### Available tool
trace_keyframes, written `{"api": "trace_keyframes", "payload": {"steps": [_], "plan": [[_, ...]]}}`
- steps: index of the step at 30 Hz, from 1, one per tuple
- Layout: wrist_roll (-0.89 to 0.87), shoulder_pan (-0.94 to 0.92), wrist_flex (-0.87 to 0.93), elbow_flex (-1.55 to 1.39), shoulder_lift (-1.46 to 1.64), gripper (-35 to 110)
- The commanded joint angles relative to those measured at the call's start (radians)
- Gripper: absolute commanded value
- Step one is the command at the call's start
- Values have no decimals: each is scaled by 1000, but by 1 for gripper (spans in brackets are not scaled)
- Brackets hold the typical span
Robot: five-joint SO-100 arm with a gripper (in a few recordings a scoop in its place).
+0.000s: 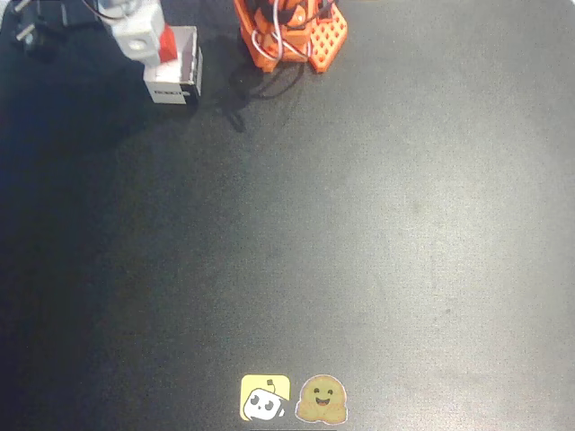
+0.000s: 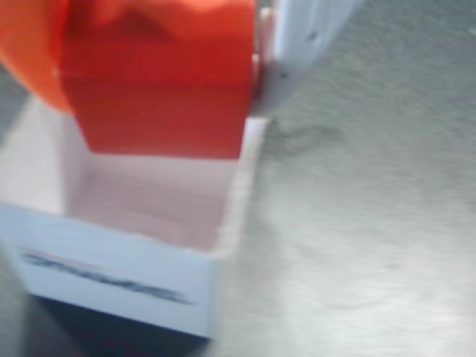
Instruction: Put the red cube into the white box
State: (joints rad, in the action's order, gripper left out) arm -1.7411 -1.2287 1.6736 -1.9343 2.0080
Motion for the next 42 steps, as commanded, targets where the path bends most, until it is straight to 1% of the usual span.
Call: {"api": "trace_keyframes", "payload": {"steps": [1, 6, 9, 11, 17, 23, 25, 26, 29, 31, 36, 42], "plan": [[20, -14, -3, 3, -2, 0], [44, -5, 5, 2, 23, 2], [60, -5, 8, 2, 26, 11], [58, -5, 14, 0, 26, 13], [64, -5, 15, -31, 48, 23], [81, -5, 0, -61, 78, 27], [89, -5, -11, -60, 86, 25], [100, -5, -20, -57, 86, 21], [183, -8, -77, -60, 101, 0], [282, 8, -144, -78, 118, 0], [383, 201, -261, -72, 130, 0], [463, 575, -413, -143, 239, 0]]}}
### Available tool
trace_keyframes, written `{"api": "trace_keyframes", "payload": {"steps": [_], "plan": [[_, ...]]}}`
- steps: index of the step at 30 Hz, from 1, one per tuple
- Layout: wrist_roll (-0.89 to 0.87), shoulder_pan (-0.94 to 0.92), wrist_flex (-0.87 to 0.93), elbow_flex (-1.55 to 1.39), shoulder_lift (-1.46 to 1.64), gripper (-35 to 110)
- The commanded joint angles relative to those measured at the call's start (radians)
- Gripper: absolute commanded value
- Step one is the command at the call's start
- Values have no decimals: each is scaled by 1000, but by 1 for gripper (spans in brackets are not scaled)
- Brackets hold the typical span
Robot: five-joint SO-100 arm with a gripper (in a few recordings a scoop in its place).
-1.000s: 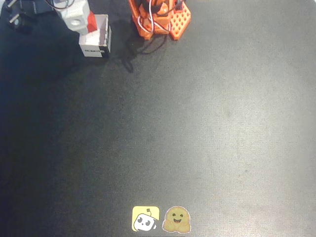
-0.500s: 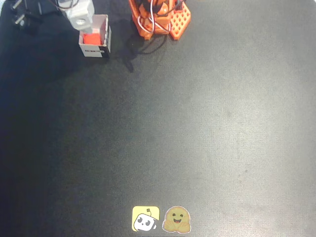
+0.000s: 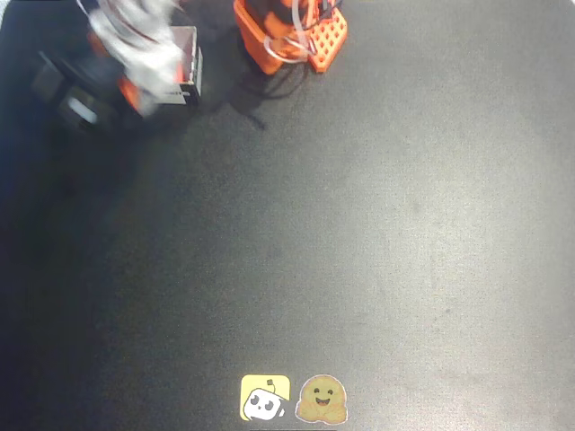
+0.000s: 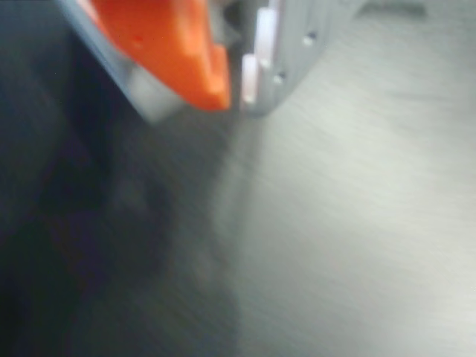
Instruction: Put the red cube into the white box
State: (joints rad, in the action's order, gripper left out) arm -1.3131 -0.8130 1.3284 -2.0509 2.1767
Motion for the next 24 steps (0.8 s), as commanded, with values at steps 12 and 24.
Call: {"api": "trace_keyframes", "payload": {"steps": [12, 24], "plan": [[57, 655, -304, -497, 655, 0], [-71, 776, -425, -857, 1020, 0]]}}
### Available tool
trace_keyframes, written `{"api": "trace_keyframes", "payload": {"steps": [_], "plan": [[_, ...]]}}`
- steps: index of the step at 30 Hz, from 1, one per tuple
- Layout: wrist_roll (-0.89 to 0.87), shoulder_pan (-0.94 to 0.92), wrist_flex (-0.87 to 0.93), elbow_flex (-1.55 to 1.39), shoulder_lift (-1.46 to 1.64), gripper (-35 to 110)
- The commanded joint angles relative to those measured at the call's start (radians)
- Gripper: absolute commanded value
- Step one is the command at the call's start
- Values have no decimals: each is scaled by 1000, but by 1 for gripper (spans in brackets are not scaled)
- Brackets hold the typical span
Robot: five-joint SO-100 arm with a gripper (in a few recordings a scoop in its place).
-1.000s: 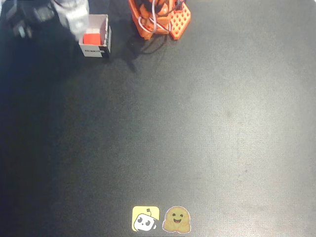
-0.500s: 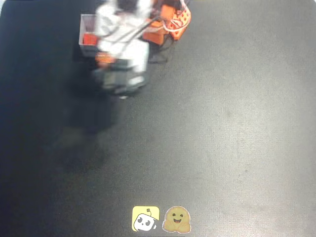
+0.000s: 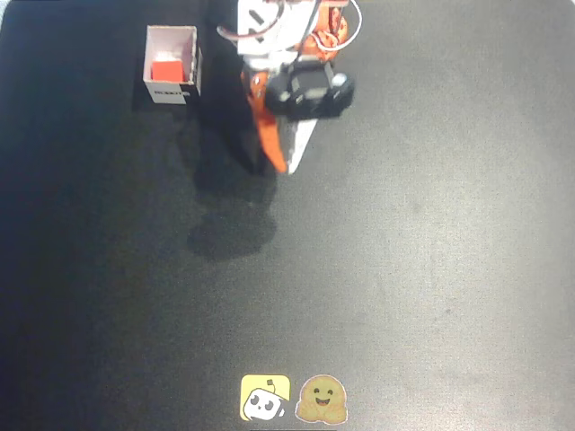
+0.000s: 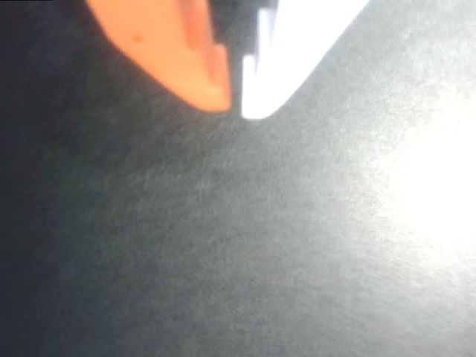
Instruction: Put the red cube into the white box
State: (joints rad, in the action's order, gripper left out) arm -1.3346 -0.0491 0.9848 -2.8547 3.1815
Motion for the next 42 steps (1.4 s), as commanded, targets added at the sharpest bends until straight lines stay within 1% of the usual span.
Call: {"api": "trace_keyframes", "payload": {"steps": [1, 3, 6, 13, 16, 42], "plan": [[-98, 14, -123, -98, 15, 0], [-132, 15, -123, -100, 5, 0], [-219, 15, -23, -100, 15, 0], [-219, 3, 279, -100, 15, 0], [-218, 3, 360, -100, 15, 0], [-219, 3, 360, -100, 15, 0]]}}
